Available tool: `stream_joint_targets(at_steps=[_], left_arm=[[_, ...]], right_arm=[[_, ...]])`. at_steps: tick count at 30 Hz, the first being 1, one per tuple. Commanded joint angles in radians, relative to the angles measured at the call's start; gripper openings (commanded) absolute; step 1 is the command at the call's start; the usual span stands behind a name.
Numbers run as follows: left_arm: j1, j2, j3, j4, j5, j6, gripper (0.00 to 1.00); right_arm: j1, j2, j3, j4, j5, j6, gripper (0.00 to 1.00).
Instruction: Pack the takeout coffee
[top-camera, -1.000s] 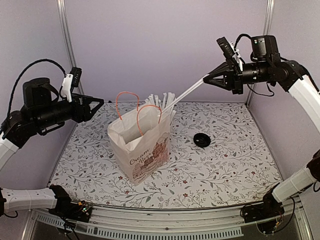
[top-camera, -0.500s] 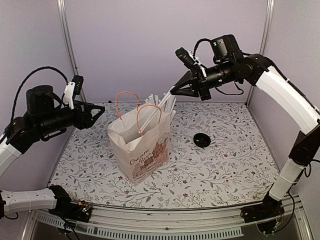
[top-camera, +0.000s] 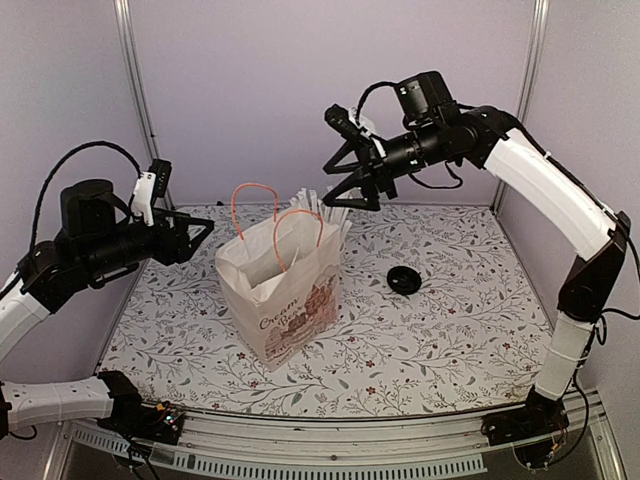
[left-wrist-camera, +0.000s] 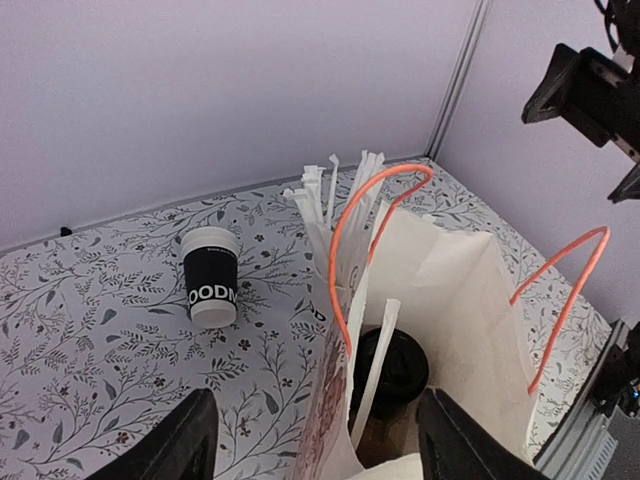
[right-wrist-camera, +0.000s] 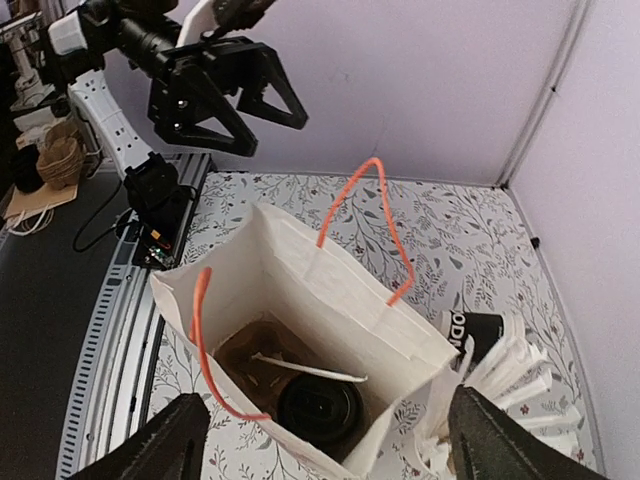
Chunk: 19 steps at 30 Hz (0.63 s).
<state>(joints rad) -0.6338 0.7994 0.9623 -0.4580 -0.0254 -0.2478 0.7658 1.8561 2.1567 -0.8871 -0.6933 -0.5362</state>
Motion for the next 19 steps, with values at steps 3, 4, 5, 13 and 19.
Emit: stream_joint_targets(at_steps=[3, 4, 5, 13, 19], left_arm=[[0.013, 0.01, -0.048, 0.076, -0.15, -0.008, 0.72], [0.014, 0.012, -0.052, 0.077, -0.188, -0.013, 0.73], [0.015, 0.015, -0.055, 0.077, -0.222, -0.018, 0.75], [0.055, 0.091, -0.01, 0.027, -0.462, -0.061, 1.0], [0.058, 0.104, 0.008, 0.019, -0.457, -0.037, 1.0]], right_arm=[[-0.278, -0.217, -0.248, 0.192, 0.033, 0.108, 0.99], [-0.328, -0.241, -0.308, 0.231, 0.047, 0.149, 0.99], [-0.377, -0.286, -0.374, 0.279, 0.057, 0.175, 0.99], [-0.547, -0.506, -0.852, 0.595, 0.425, 0.423, 0.99], [-0.555, -0.588, -1.029, 0.674, 0.495, 0.399, 0.99]])
